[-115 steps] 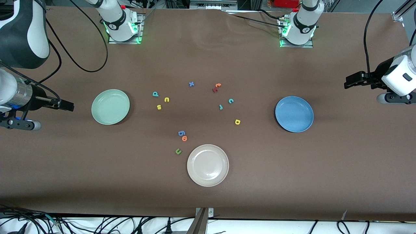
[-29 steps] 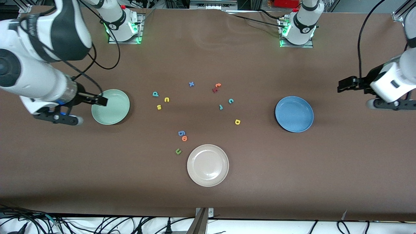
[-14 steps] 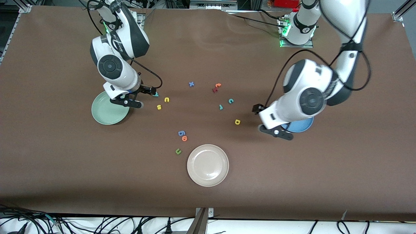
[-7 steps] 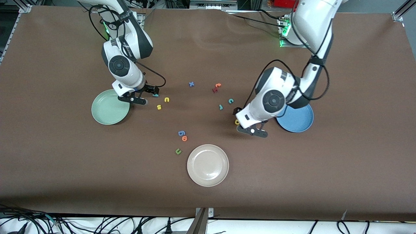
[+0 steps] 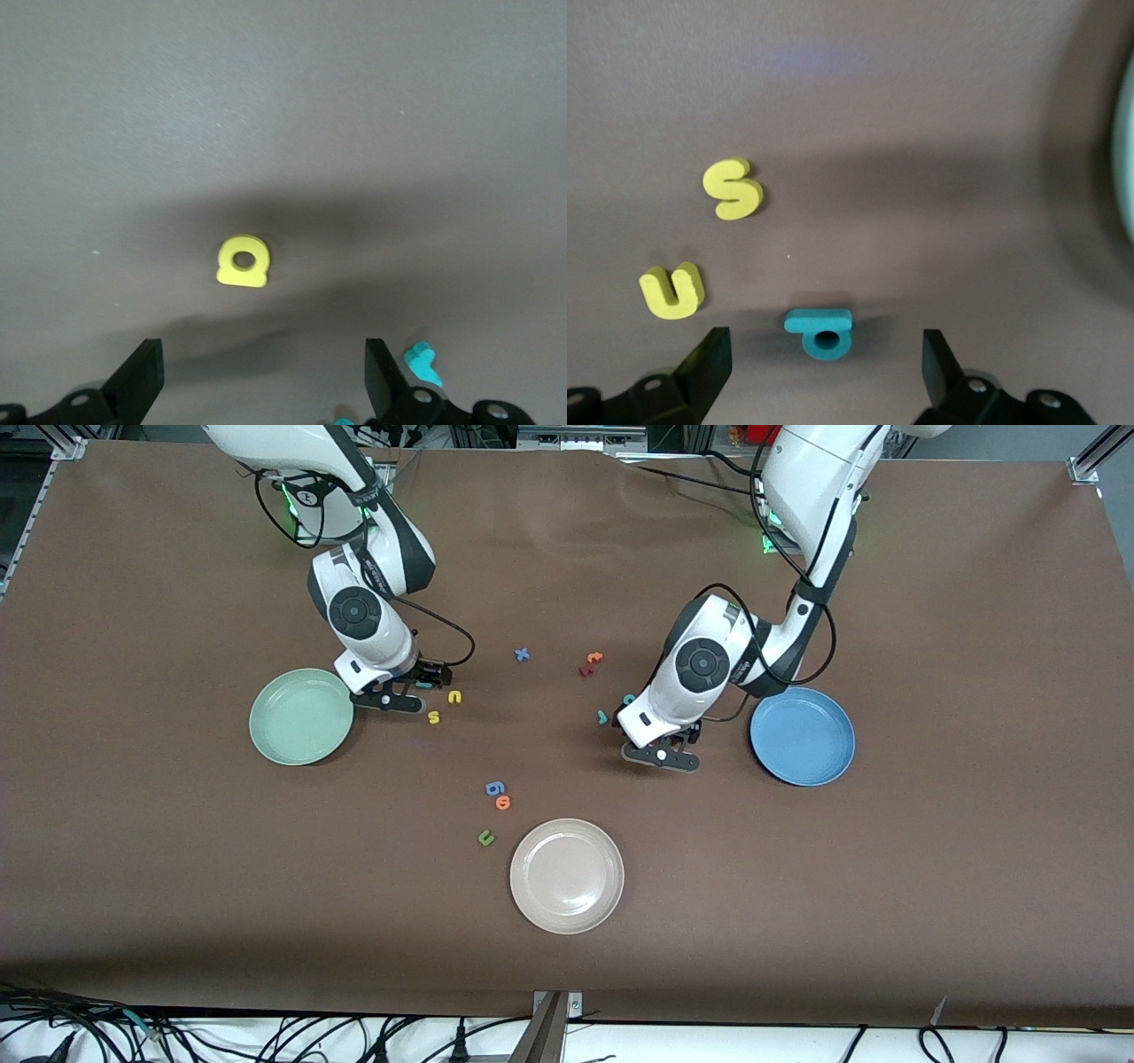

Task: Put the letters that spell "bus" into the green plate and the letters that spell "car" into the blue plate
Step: 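Grasp the teal letter with the right gripper while the left grasps yellow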

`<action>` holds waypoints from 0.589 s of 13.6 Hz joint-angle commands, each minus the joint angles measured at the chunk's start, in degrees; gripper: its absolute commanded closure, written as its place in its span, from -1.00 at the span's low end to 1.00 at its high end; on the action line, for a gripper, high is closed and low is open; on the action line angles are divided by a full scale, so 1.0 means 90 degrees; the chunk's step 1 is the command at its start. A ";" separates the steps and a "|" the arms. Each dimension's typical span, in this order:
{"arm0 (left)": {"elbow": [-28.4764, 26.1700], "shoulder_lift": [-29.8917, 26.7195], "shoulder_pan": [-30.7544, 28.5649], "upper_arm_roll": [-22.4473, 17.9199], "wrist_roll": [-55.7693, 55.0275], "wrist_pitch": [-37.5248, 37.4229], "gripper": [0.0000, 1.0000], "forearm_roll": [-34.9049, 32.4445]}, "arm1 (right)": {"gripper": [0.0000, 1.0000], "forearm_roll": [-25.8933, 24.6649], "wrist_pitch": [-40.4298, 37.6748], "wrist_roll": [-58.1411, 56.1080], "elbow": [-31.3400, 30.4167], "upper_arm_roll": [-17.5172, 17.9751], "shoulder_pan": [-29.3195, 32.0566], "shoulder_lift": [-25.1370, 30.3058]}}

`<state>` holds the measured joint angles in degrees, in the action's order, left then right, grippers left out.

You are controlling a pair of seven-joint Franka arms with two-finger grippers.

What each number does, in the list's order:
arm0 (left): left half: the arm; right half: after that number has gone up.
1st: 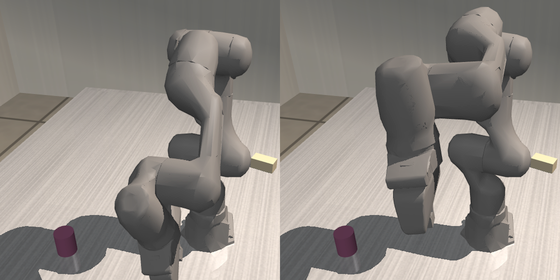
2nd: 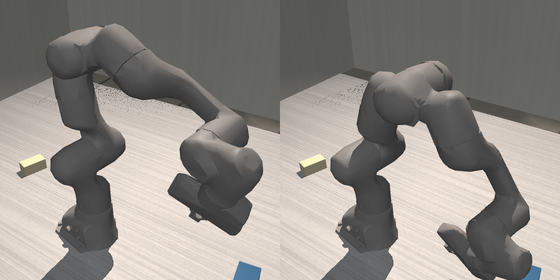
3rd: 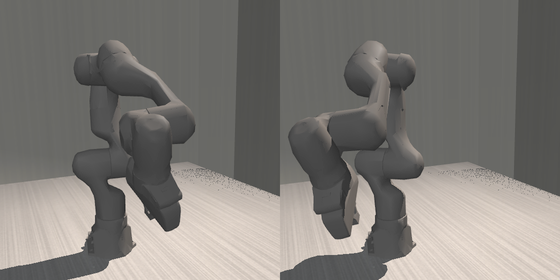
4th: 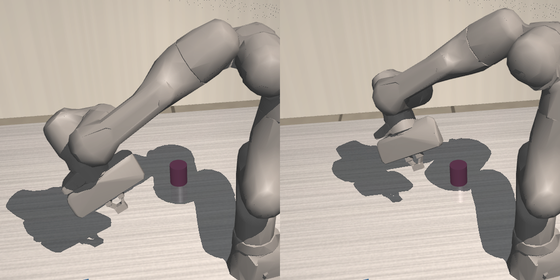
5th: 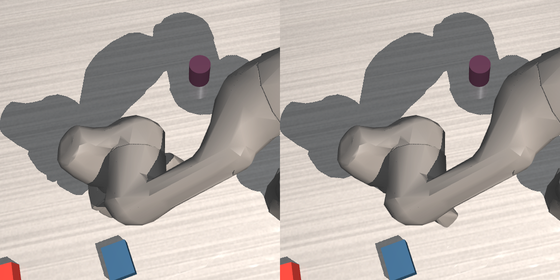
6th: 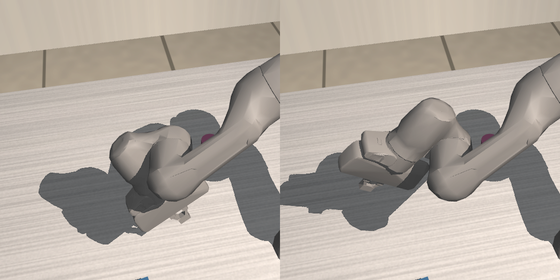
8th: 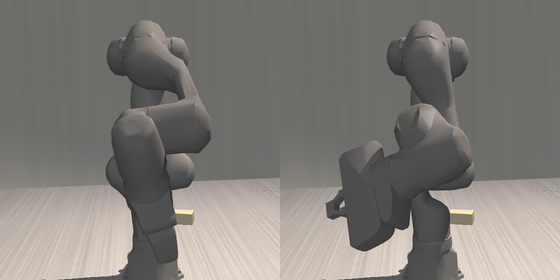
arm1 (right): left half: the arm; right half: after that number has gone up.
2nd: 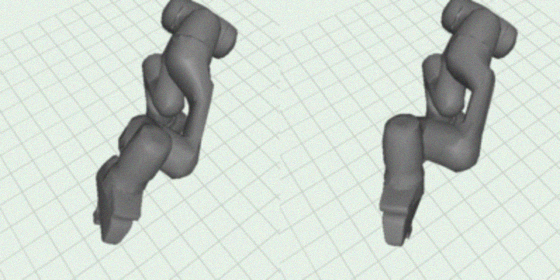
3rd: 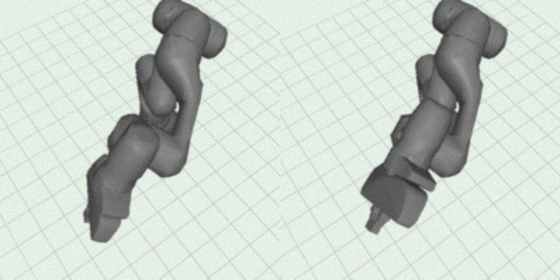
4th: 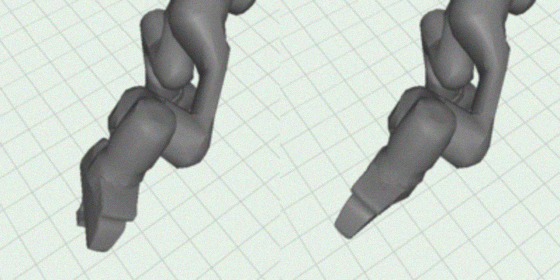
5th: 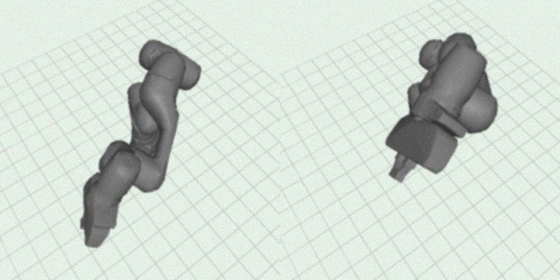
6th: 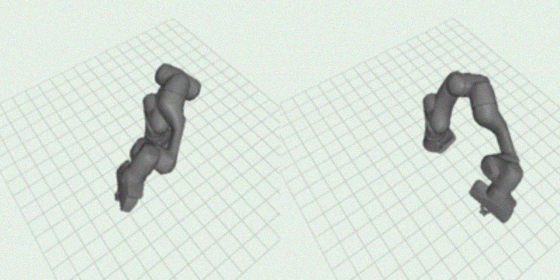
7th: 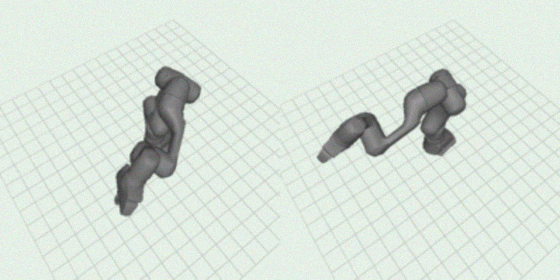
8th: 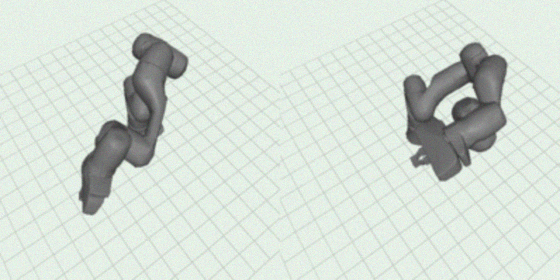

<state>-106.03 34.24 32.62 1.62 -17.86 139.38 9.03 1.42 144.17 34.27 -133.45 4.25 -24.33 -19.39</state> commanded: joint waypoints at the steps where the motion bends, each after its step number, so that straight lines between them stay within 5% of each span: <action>1: -0.0162 -0.0094 0.0096 -0.0102 -0.0154 0.0255 -1.00 -0.0045 | -0.91 0.0174 0.0172 0.0059 -0.0064 0.0094 0.0038 -0.0052; 4: -0.0153 0.0092 0.0067 -0.0112 -0.0154 0.0568 -0.98 -0.0261 | -0.59 0.0184 0.0163 0.0069 -0.0152 0.0162 0.0038 -0.0033; 6: -0.0075 0.0238 0.0057 -0.0141 -0.0154 0.0656 -0.97 -0.0261 | -0.18 0.0223 0.0172 0.0156 -0.0152 0.0202 0.0038 -0.0033; 8: 0.0013 0.0326 0.0057 -0.0151 -0.0154 0.0676 -0.94 -0.0261 | -0.10 0.0223 0.0172 0.0157 -0.0152 0.0202 0.0038 -0.0033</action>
<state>-107.02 36.11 32.80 0.75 -18.29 144.73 8.32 2.35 144.74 35.29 -133.77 5.45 -24.33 -20.28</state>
